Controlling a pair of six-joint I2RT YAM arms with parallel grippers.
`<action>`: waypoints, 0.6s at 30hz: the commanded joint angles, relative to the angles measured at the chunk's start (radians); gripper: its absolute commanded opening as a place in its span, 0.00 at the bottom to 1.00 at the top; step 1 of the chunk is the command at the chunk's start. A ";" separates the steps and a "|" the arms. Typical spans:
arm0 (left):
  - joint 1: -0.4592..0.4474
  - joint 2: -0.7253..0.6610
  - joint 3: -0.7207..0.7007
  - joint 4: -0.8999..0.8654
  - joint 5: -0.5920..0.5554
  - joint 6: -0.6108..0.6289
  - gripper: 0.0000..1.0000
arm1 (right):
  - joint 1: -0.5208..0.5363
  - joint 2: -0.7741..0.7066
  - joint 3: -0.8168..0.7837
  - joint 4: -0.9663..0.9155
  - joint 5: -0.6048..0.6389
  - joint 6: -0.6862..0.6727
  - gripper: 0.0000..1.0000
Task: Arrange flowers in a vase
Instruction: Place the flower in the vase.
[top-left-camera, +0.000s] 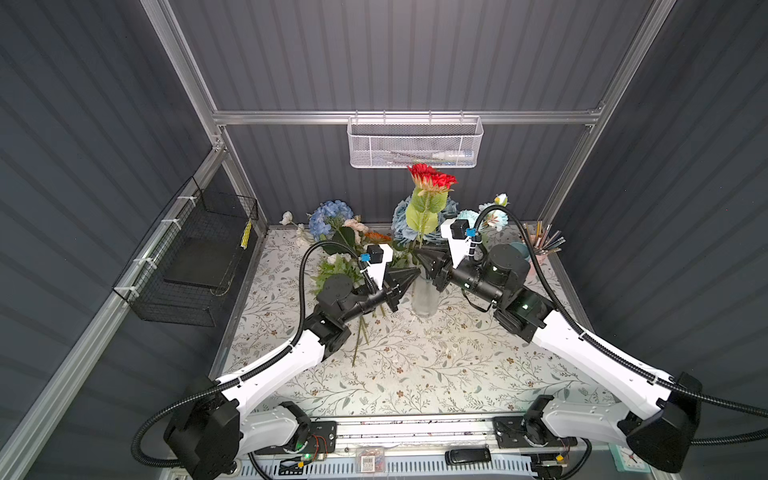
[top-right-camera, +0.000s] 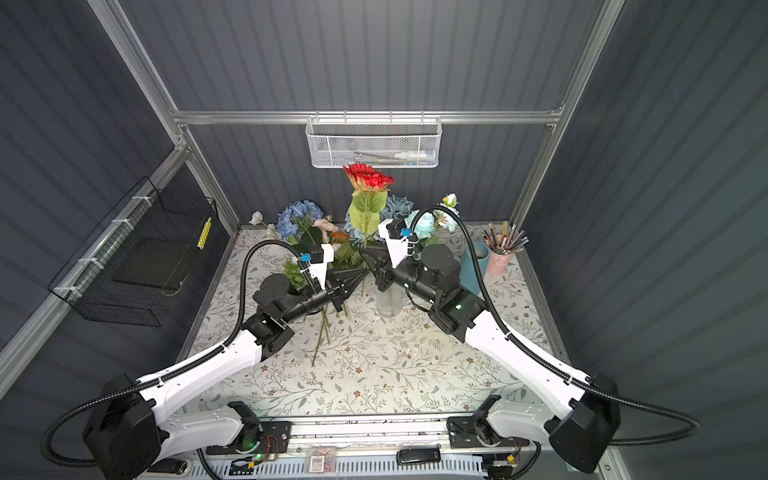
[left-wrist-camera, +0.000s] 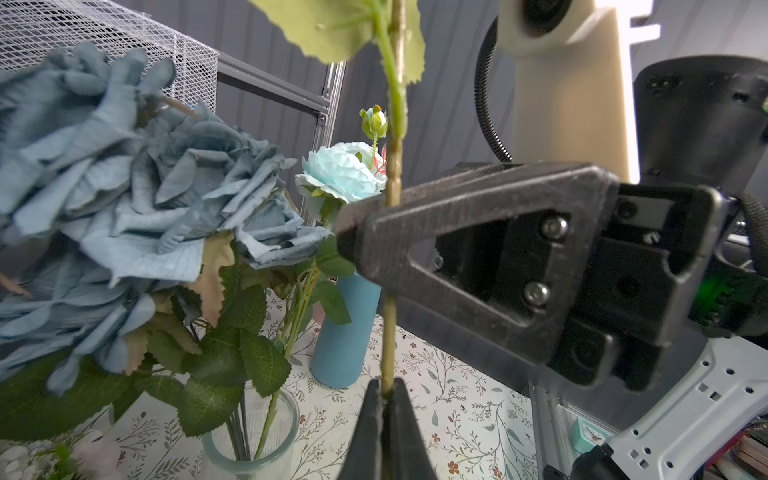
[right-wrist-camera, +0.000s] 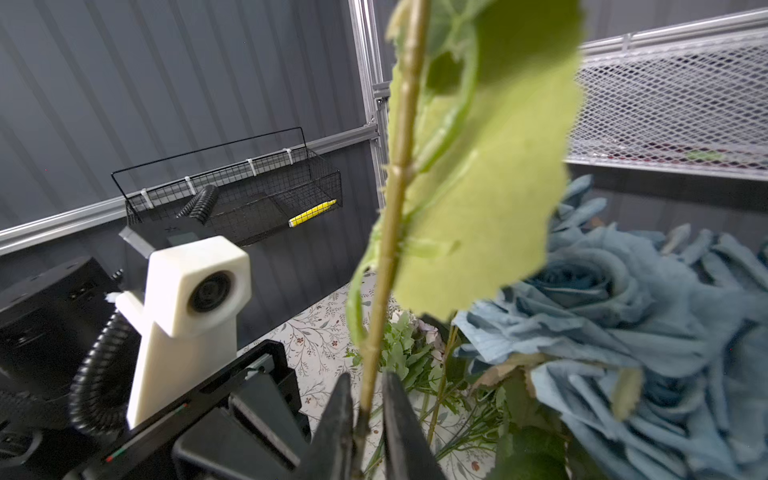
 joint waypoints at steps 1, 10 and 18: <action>-0.010 0.004 0.039 -0.001 0.025 0.011 0.00 | -0.004 0.004 0.018 0.029 -0.008 0.000 0.04; -0.009 -0.024 0.019 -0.010 -0.058 -0.014 0.97 | -0.006 -0.024 -0.009 0.029 0.029 -0.011 0.00; 0.148 -0.054 -0.069 -0.007 -0.138 -0.168 1.00 | -0.014 -0.137 -0.131 0.004 0.171 -0.090 0.00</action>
